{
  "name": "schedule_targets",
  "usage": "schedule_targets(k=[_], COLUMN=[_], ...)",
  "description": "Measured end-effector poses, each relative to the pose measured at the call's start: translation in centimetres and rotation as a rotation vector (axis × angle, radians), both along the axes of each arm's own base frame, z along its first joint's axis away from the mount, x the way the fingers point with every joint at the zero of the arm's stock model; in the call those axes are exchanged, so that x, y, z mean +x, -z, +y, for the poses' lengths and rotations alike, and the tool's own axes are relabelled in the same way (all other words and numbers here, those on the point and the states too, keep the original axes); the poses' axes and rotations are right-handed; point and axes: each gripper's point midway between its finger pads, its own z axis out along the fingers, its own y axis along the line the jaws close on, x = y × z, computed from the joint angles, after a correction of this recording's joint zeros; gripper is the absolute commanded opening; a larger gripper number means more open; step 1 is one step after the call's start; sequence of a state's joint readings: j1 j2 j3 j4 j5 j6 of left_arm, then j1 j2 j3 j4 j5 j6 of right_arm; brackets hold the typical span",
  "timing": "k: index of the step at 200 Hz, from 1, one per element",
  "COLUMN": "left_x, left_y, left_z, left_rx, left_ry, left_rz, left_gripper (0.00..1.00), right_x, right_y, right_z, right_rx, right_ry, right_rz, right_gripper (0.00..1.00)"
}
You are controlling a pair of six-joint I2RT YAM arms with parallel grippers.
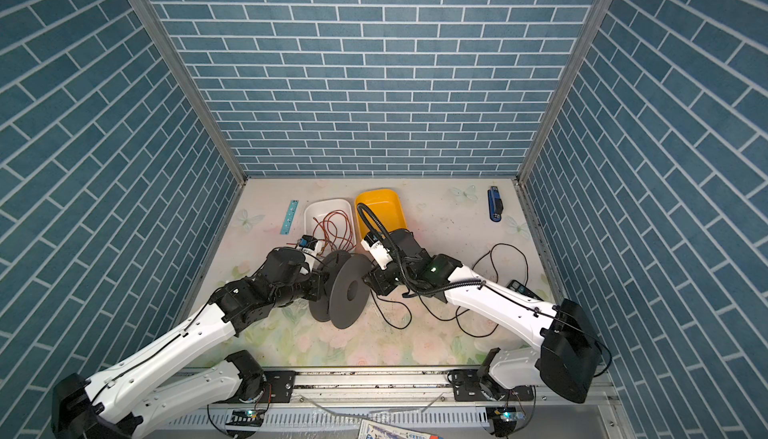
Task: Wrap the cables
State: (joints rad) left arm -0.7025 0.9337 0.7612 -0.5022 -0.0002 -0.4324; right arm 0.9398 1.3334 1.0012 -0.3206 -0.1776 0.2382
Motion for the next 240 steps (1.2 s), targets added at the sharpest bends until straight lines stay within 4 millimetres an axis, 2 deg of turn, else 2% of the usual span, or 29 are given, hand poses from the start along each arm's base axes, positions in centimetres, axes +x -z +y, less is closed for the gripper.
schedule_targets(k=[6, 22, 50, 58, 81, 103, 133, 184, 240], left_x=[0.0, 0.2, 0.4, 0.4, 0.5, 0.7, 0.7, 1.2, 1.1], left_y=[-0.4, -1.5, -3.8, -4.5, -6.4, -7.7, -8.5, -9.8, -11.5], left_z=[0.1, 0.2, 0.5, 0.6, 0.8, 1.1, 1.5, 1.1, 0.6], left_rx=[0.006, 0.019, 0.047, 0.055, 0.078, 0.097, 0.11, 0.129, 0.102], left_ry=[0.0, 0.0, 0.002, 0.002, 0.005, 0.006, 0.014, 0.04, 0.066], left_rz=[-0.002, -0.013, -0.032, -0.035, -0.034, -0.028, 0.004, 0.045, 0.046], left_gripper=[0.0, 0.01, 0.03, 0.04, 0.04, 0.04, 0.0, 0.0, 0.0], right_x=[0.0, 0.2, 0.0, -0.1, -0.7, -0.8, -0.5, -0.1, 0.1], right_y=[-0.1, -0.9, -1.6, -1.4, -0.1, 1.9, 4.3, 6.0, 7.4], right_z=[0.0, -0.2, -1.2, -1.6, -2.8, -3.9, -4.7, -3.4, -0.8], right_rx=[0.003, 0.022, 0.059, 0.068, 0.08, 0.076, 0.079, 0.145, 0.22], right_ry=[0.001, 0.011, 0.033, 0.039, 0.05, 0.075, 0.107, 0.085, 0.023], right_rz=[-0.006, -0.03, -0.078, -0.09, -0.107, -0.13, -0.164, -0.197, -0.192], right_gripper=[0.8, 0.85, 0.87, 0.85, 0.78, 0.78, 0.8, 0.89, 0.84])
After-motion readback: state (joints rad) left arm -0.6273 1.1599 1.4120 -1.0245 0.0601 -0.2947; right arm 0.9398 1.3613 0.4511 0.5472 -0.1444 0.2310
